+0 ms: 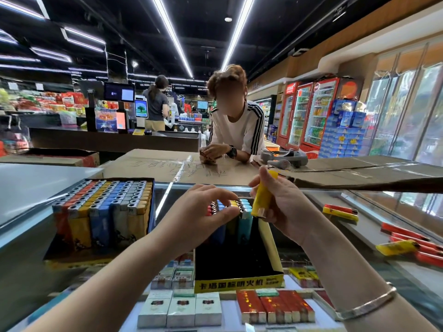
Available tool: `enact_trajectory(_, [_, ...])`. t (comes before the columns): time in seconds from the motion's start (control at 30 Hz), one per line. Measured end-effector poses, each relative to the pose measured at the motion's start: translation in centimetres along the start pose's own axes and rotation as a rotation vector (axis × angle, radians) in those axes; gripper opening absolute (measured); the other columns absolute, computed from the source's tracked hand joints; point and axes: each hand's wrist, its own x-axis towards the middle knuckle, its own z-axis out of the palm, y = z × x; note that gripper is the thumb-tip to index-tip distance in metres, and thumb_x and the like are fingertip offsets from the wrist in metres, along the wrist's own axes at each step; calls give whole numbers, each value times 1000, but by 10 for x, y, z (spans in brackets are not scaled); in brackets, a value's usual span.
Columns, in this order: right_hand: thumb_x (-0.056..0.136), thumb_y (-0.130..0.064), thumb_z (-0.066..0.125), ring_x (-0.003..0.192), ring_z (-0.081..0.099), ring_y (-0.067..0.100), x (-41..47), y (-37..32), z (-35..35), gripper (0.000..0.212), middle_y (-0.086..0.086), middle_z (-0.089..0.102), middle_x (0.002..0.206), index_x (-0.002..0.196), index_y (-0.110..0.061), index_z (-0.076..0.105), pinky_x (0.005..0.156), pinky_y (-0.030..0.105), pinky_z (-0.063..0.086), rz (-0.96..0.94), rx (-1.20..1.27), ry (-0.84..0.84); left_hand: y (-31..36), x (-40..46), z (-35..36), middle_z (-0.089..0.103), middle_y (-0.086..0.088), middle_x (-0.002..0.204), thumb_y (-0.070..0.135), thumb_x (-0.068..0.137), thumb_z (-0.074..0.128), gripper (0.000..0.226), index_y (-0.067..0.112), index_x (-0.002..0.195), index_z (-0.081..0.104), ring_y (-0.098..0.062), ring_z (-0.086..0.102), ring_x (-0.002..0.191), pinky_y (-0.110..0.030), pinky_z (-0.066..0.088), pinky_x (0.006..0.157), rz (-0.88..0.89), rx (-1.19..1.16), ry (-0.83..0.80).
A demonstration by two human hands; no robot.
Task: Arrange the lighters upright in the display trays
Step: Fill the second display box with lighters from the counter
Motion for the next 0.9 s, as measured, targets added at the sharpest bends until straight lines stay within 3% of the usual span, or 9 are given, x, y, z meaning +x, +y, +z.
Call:
enact_trajectory(0.13, [63, -26, 71, 47, 59, 17, -4, 1, 7, 23, 7, 62, 63, 79, -12, 61, 39, 21, 48, -67, 95, -188, 5, -1, 2, 64, 20, 88, 64, 70, 51, 36, 41, 94, 63, 1, 56, 92, -28, 46, 81, -22, -185, 30])
enact_trajectory(0.23, [65, -8, 70, 56, 67, 24, -3, 3, 8, 10, 13, 66, 71, 72, -13, 66, 50, 26, 57, -96, 151, -270, 3, 0, 1, 66, 17, 84, 51, 71, 60, 27, 36, 93, 64, 0, 61, 84, -19, 48, 75, -57, -303, 85])
enact_trajectory(0.33, [67, -1, 66, 66, 69, 29, -1, 5, 7, 11, 15, 68, 78, 71, -12, 68, 64, 35, 58, -127, 140, -271, 1, 0, -2, 69, 11, 87, 35, 69, 66, 23, 30, 91, 63, -5, 65, 83, -17, 51, 72, -89, -482, 170])
enact_trajectory(0.43, [69, -6, 65, 69, 68, 21, 0, 0, 1, 8, 9, 68, 74, 70, -12, 70, 62, 29, 59, -182, 103, -162, 1, 2, -4, 70, 8, 87, 23, 70, 65, 26, 22, 95, 60, -6, 67, 80, -14, 51, 71, -90, -605, 245])
enact_trajectory(0.53, [80, -5, 61, 78, 64, 21, 4, -2, -12, 8, 8, 68, 78, 76, -11, 65, 71, 31, 53, -231, -49, 90, 2, 2, -5, 69, 11, 81, 20, 71, 64, 26, 24, 96, 56, -5, 66, 75, -15, 51, 66, -91, -624, 294])
enact_trajectory(0.6, [89, -6, 54, 88, 60, 24, 7, 1, -20, 11, 12, 67, 88, 84, -10, 64, 79, 35, 50, -157, -179, 213, 4, 2, -4, 68, 14, 81, 20, 73, 64, 22, 27, 94, 59, -3, 64, 74, -13, 49, 65, -76, -568, 296])
enact_trajectory(0.67, [91, -7, 52, 90, 59, 25, 9, 7, -24, 10, 14, 64, 93, 93, -8, 63, 88, 40, 48, -21, -291, 215, 5, 1, -3, 68, 13, 83, 17, 77, 64, 22, 31, 94, 63, -4, 64, 75, -14, 50, 66, -62, -503, 288])
enact_trajectory(0.83, [92, -5, 53, 75, 59, 14, 11, 16, -18, 13, 8, 62, 92, 95, -13, 62, 57, 20, 48, 126, -410, 118, 7, -2, 3, 64, 11, 93, 13, 78, 66, 32, 39, 96, 62, -5, 62, 80, -17, 52, 74, 10, -262, 243])
enact_trajectory(0.9, [92, -3, 52, 75, 58, 13, 12, 16, -18, 15, 9, 60, 94, 92, -15, 61, 57, 20, 46, 125, -438, 124, 9, -2, 6, 61, 16, 93, 13, 78, 68, 32, 37, 99, 62, -2, 61, 79, -16, 52, 74, 54, -136, 236])
